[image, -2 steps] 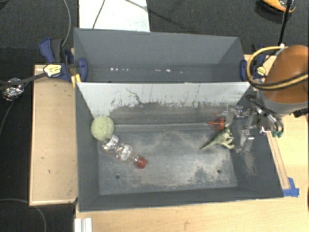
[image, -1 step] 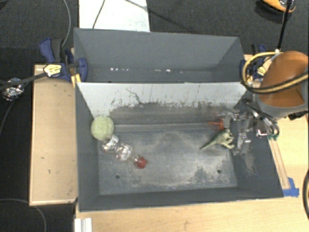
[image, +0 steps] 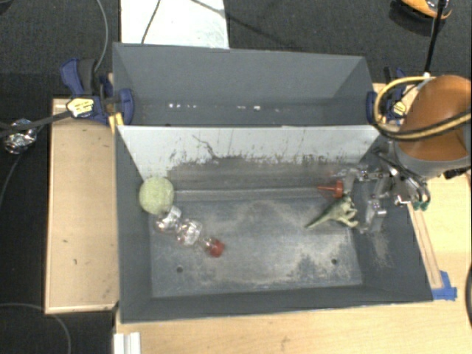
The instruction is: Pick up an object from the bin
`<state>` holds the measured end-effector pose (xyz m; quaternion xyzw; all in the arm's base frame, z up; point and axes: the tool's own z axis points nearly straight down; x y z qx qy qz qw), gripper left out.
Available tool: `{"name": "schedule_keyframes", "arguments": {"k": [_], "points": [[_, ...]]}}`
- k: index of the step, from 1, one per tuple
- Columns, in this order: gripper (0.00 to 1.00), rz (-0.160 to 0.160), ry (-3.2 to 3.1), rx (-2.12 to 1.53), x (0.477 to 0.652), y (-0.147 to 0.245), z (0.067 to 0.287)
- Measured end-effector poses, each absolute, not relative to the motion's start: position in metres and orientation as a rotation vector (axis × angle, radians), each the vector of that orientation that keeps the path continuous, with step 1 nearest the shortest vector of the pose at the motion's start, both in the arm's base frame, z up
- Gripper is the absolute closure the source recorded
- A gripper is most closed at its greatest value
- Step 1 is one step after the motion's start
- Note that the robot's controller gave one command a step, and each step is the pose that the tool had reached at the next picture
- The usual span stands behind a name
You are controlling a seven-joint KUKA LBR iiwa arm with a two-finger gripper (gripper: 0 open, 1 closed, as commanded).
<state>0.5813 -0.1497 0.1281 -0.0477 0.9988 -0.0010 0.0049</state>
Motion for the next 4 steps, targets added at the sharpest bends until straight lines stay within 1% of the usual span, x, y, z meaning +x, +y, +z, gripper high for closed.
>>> {"name": "schedule_keyframes", "arguments": {"k": [1,2,3,4], "points": [[0.0,0.001,3.131,-0.136,0.572,-0.1477,0.0716],[1.0,0.01,3.142,0.003,0.5773,-0.1485,0.071],[1.0,0.01,3.142,0.003,0.5773,-0.1484,0.071],[1.0,0.013,3.147,0.001,0.575,-0.1475,0.0786]]}}
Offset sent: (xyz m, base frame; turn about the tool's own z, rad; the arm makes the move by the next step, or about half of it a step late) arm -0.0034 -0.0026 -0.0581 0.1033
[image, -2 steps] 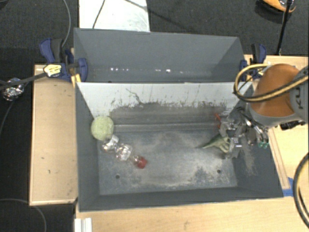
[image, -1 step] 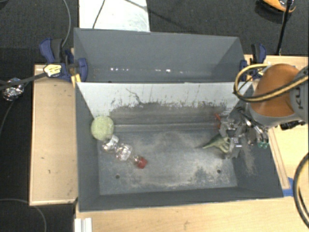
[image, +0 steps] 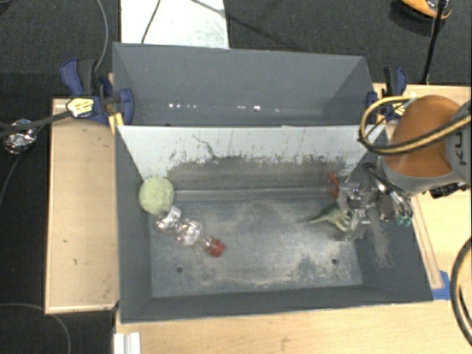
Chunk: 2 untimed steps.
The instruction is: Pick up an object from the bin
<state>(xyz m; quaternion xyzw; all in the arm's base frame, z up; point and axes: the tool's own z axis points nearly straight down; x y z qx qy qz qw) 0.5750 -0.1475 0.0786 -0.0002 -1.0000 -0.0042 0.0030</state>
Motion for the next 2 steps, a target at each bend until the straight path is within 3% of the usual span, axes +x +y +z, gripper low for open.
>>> {"name": "schedule_keyframes", "arguments": {"k": [2], "points": [[1.0,-0.008,-3.134,-0.001,0.575,-0.149,0.118]]}}
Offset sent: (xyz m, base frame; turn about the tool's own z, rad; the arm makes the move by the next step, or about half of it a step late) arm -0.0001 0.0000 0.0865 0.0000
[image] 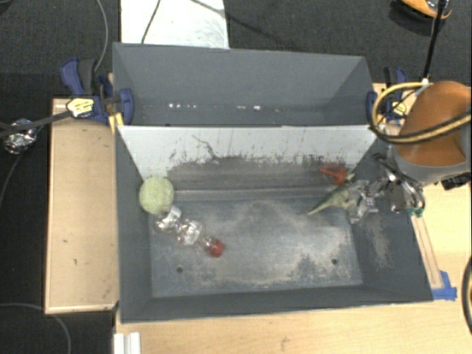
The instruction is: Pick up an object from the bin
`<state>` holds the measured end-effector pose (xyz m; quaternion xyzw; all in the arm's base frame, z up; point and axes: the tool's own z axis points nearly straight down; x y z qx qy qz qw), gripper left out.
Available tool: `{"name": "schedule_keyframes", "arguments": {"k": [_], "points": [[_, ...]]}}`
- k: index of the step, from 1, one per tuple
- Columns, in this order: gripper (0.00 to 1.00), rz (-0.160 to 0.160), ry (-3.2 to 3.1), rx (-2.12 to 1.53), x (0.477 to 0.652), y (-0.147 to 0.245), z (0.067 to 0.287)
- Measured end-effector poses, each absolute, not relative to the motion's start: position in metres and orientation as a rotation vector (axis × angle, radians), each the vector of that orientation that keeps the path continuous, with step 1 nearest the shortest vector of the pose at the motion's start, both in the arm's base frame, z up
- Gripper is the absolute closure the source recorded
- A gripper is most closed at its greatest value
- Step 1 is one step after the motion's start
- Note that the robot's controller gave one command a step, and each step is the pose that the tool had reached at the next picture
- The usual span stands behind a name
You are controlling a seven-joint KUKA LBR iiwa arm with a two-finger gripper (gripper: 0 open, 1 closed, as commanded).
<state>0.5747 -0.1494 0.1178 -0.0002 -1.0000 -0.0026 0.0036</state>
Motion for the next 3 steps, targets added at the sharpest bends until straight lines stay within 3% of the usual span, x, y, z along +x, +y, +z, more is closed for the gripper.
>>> {"name": "schedule_keyframes", "arguments": {"k": [1,3], "points": [[1.0,-0.006,-3.143,-0.001,0.576,-0.15,0.136],[1.0,-0.004,-3.15,0.0,0.578,-0.15,0.151]]}}
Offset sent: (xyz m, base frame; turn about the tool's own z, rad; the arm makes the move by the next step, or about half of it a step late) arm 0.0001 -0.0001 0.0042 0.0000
